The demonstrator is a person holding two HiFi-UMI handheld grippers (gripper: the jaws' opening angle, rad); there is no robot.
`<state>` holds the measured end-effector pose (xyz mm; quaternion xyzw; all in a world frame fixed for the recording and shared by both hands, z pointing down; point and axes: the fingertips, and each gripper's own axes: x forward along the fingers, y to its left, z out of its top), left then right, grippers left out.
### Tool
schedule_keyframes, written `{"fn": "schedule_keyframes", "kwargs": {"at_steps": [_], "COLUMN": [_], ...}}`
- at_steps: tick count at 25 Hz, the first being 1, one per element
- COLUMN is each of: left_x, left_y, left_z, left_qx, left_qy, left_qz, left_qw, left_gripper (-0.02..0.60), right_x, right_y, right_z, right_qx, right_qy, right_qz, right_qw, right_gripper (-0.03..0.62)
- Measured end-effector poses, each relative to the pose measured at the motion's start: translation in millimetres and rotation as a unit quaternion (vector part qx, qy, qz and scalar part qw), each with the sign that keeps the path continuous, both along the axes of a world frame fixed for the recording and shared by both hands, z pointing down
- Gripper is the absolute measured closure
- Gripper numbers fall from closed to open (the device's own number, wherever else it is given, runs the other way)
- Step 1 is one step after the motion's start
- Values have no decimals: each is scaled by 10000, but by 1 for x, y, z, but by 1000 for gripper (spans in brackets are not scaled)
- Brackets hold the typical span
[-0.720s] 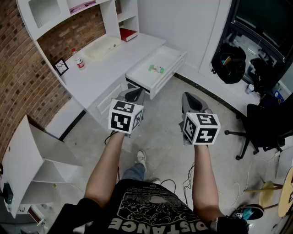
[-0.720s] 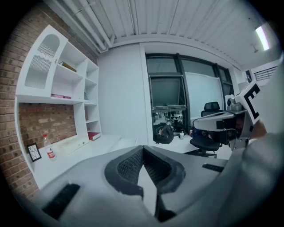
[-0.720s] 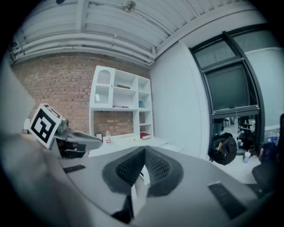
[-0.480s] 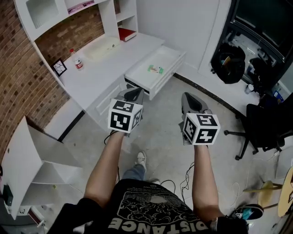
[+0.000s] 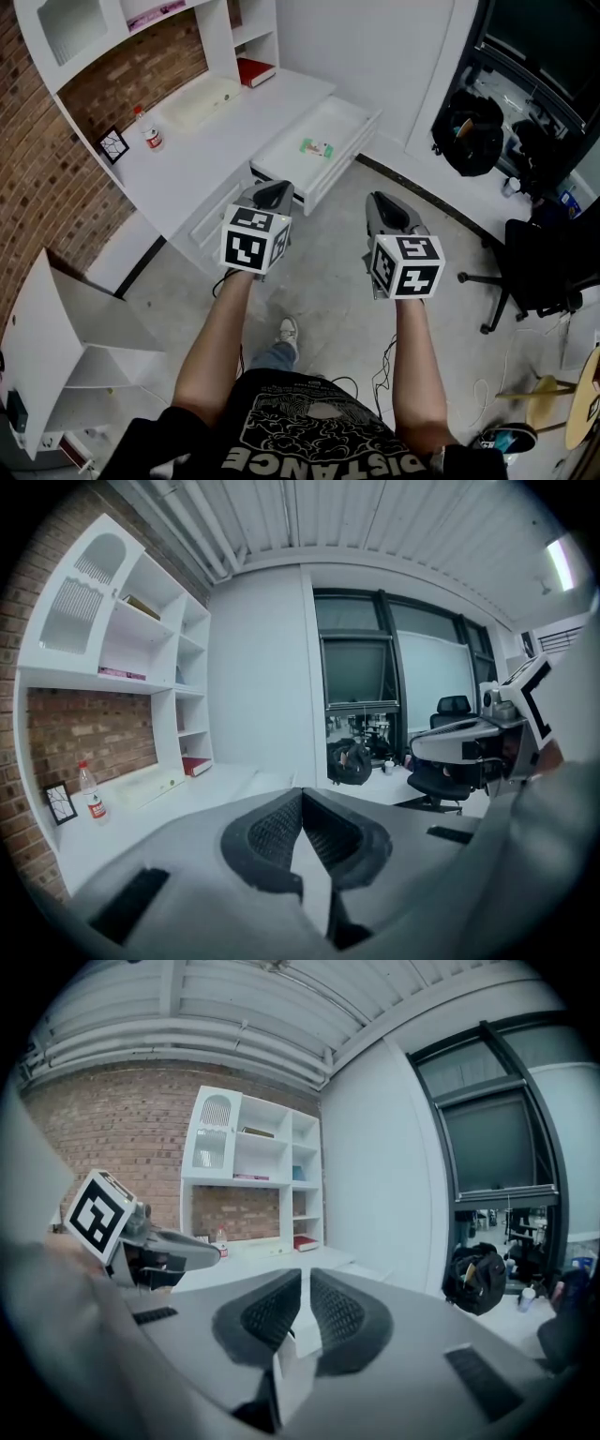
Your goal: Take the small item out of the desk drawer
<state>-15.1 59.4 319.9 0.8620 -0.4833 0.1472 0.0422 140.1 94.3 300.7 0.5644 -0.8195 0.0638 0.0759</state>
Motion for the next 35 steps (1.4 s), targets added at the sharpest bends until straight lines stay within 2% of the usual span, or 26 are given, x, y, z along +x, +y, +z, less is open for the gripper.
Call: {"fn": "schedule_keyframes", "kwargs": {"at_steps": [16, 35], "left_x": [-7, -33], "left_y": [-101, -215], "left_z": [11, 21], "left_qx": [-101, -266], "left_qy": [41, 171], "left_qz": [73, 254], "left_qw": [9999, 9992], "left_gripper": [572, 572], "right_x": [-11, -47], "right_y": [-97, -204], "right_z": [13, 26], "right_qx": [-169, -479], "right_qy": [117, 386], "right_qz": [14, -5], "right_qw": [9998, 9981], "right_gripper": [488, 379]}}
